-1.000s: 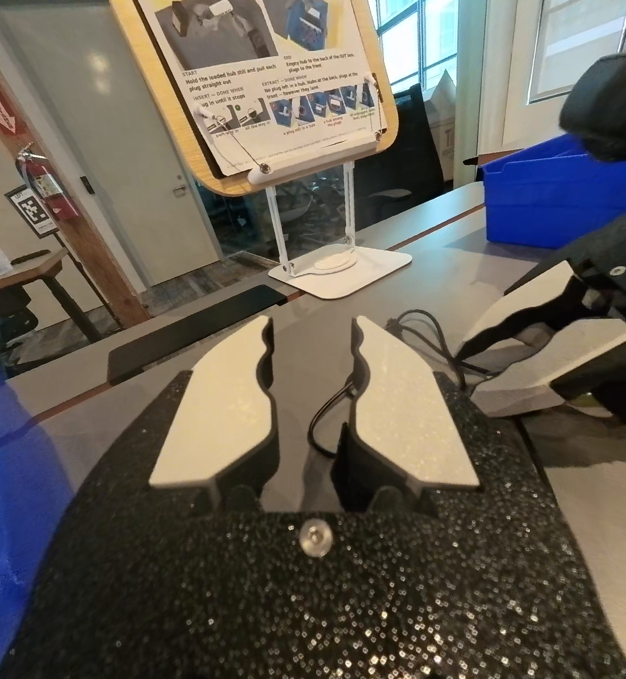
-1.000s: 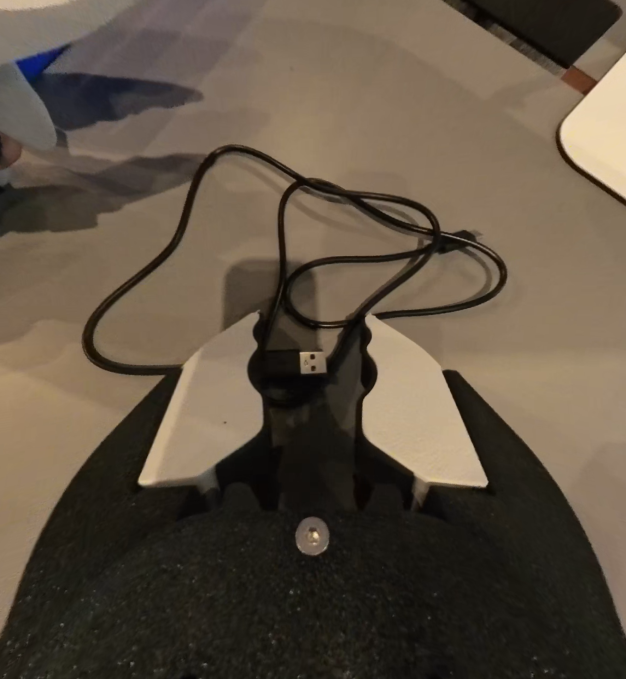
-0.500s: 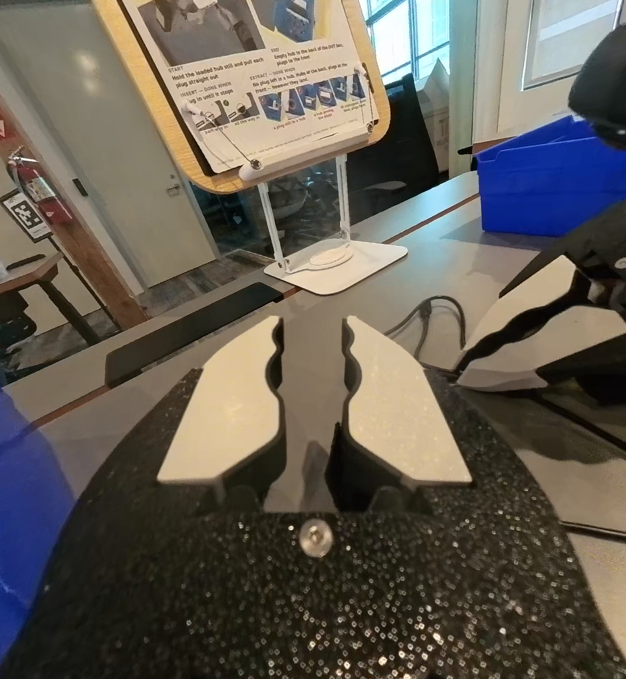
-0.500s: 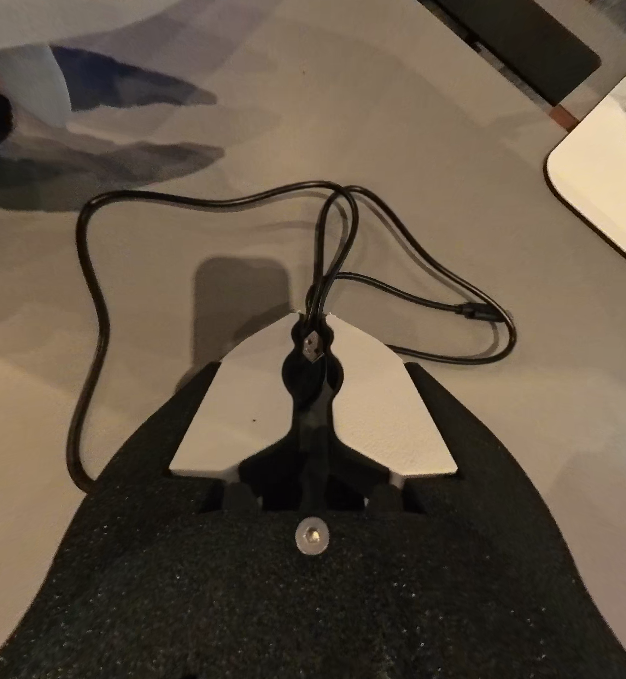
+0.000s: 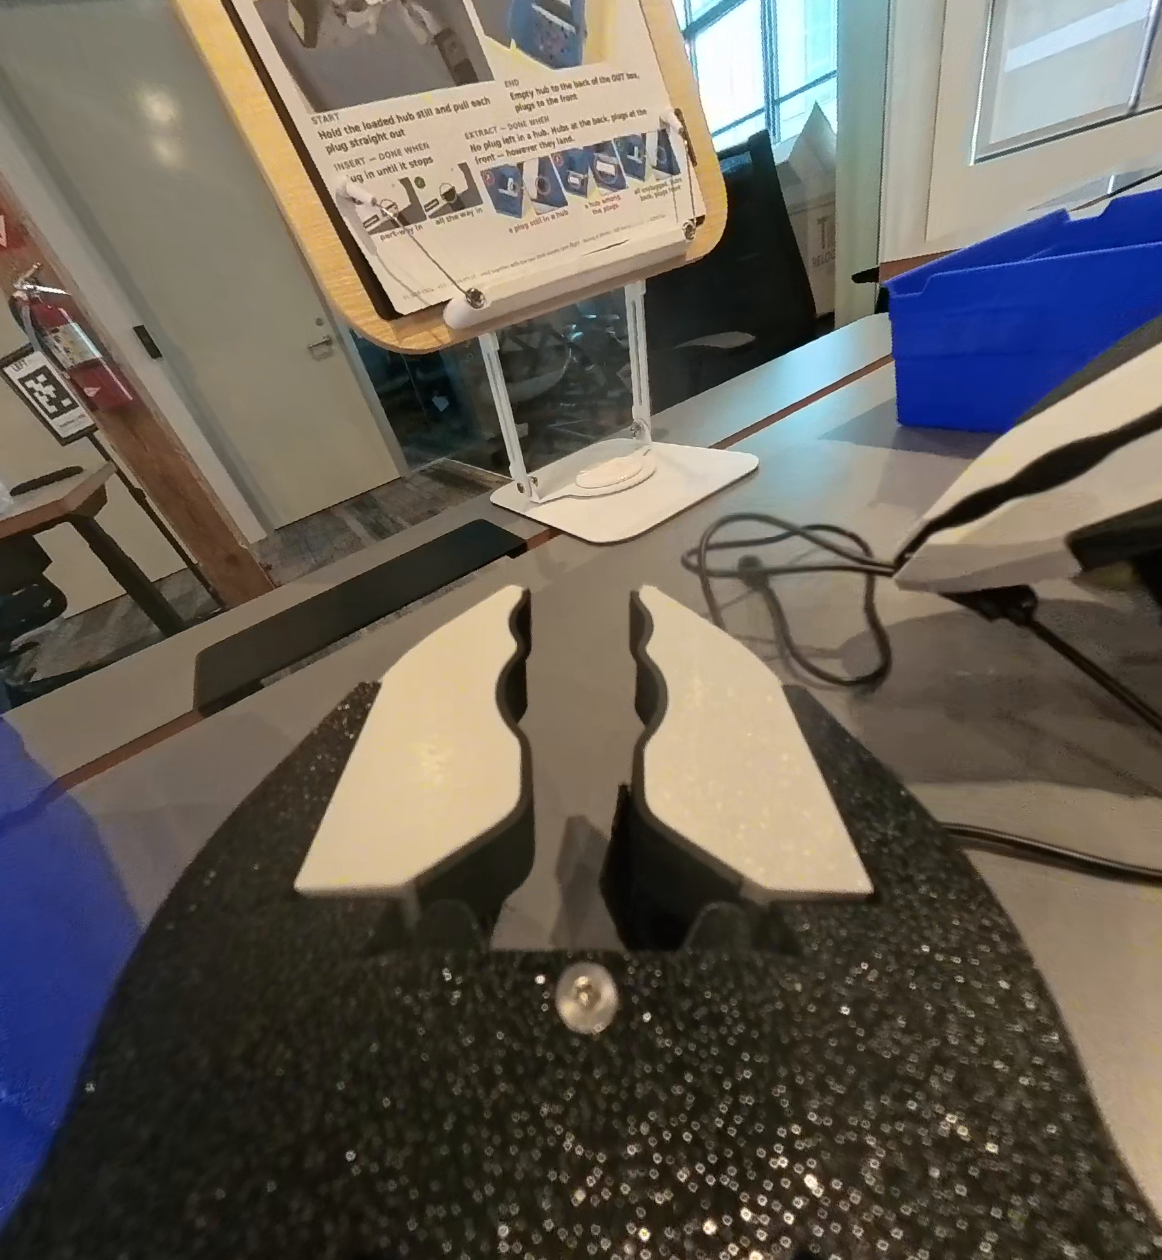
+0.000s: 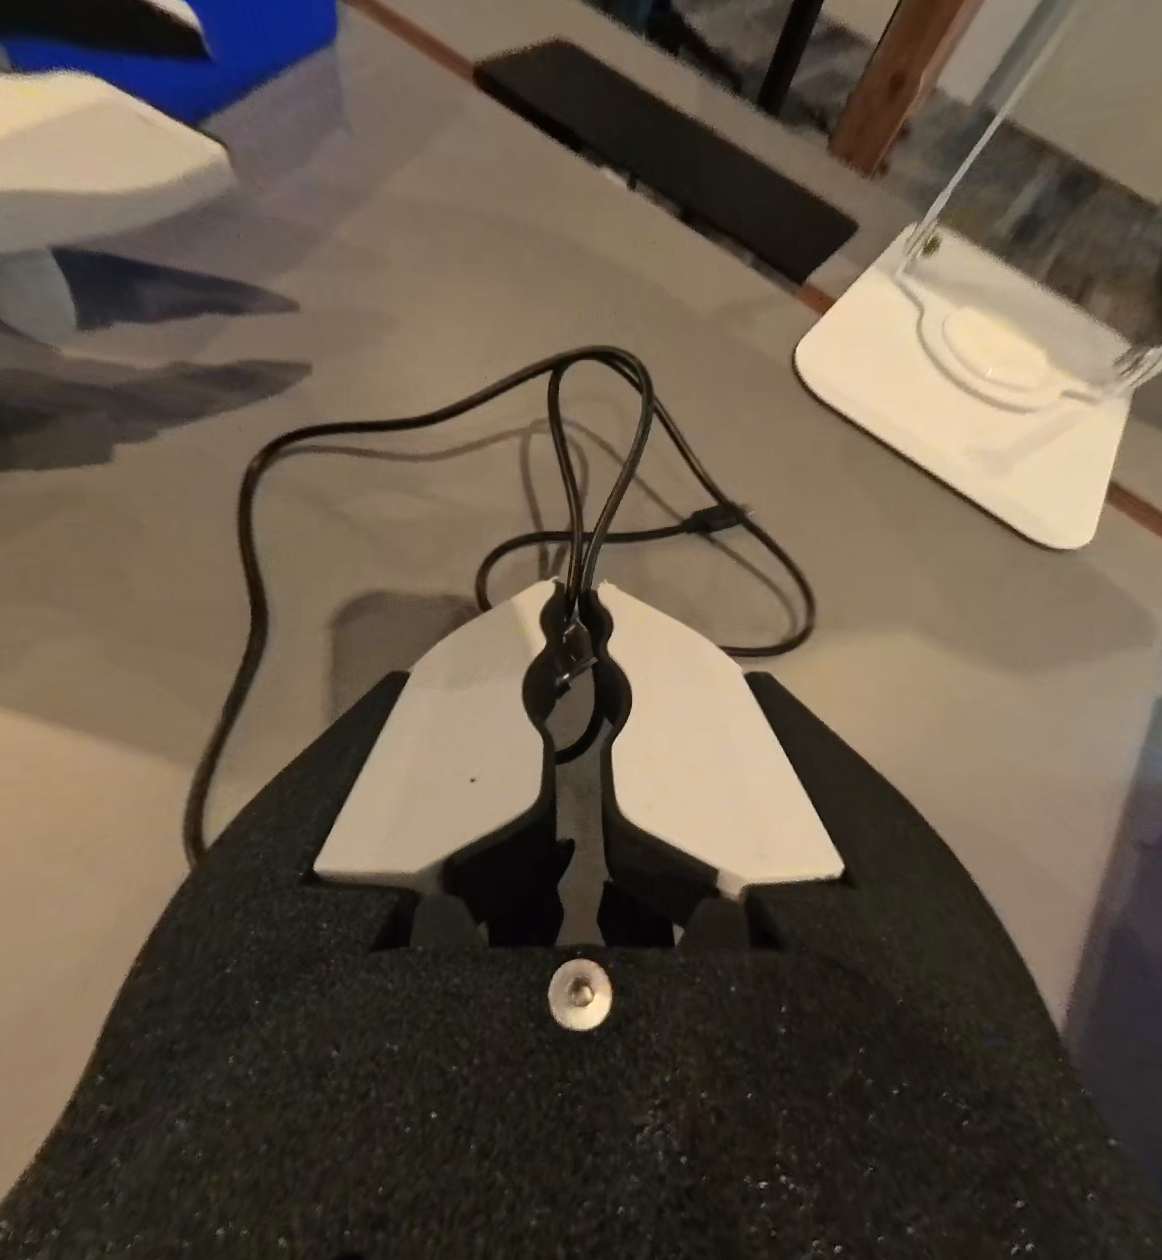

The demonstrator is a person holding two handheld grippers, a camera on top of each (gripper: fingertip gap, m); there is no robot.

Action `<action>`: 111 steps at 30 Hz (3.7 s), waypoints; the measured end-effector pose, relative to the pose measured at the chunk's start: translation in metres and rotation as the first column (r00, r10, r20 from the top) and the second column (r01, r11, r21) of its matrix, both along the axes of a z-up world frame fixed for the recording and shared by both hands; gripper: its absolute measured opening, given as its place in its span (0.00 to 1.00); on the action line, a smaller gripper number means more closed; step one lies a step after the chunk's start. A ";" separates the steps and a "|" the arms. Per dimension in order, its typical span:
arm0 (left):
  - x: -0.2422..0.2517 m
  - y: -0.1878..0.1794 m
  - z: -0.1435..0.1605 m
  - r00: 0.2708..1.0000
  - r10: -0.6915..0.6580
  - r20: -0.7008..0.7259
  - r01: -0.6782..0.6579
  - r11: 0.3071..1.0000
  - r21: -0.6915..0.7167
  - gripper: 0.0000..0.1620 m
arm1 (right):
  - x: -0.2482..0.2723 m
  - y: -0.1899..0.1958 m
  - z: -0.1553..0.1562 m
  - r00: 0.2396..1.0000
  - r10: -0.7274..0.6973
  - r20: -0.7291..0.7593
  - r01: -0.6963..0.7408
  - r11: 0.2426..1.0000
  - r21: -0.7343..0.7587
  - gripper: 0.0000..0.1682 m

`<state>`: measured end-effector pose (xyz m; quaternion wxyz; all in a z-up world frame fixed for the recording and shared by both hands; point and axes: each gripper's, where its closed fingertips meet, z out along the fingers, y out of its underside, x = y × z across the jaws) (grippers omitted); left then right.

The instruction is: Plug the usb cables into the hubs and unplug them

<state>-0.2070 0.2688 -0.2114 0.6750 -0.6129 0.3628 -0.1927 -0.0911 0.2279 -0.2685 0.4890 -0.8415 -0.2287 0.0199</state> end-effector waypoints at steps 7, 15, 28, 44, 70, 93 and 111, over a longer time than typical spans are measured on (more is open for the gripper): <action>0.003 -0.001 -0.002 1.000 -0.007 -0.024 0.007 1.000 0.007 0.16 | -0.002 0.002 -0.012 0.999 0.007 0.048 -0.005 0.999 -0.044 0.04; 0.002 -0.001 -0.001 1.000 -0.003 -0.019 0.003 1.000 0.012 0.16 | 0.019 -0.020 0.105 0.997 -0.019 -0.075 0.038 0.963 0.266 0.03; 0.005 -0.003 -0.004 0.998 -0.011 -0.060 0.013 0.999 0.038 0.15 | 0.152 -0.119 0.335 0.926 -0.356 0.128 0.212 0.769 0.603 0.03; 0.007 -0.005 -0.007 0.996 -0.010 -0.093 0.016 0.998 0.060 0.14 | 0.268 -0.151 0.228 0.842 -0.528 0.111 0.444 0.795 0.413 0.01; 0.015 -0.009 -0.013 0.985 -0.020 -0.170 0.037 0.995 0.096 0.13 | 0.294 -0.177 0.069 0.819 -0.257 0.514 0.444 0.850 -0.283 0.08; 0.020 -0.013 -0.018 0.973 -0.025 -0.229 0.056 0.990 0.131 0.12 | 0.314 -0.098 0.037 0.824 -0.281 0.493 0.473 0.820 -0.323 0.17; 0.021 -0.013 -0.019 0.971 -0.023 -0.239 0.057 0.989 0.138 0.11 | 0.342 -0.133 -0.011 0.692 0.080 0.717 0.453 0.725 -0.518 0.04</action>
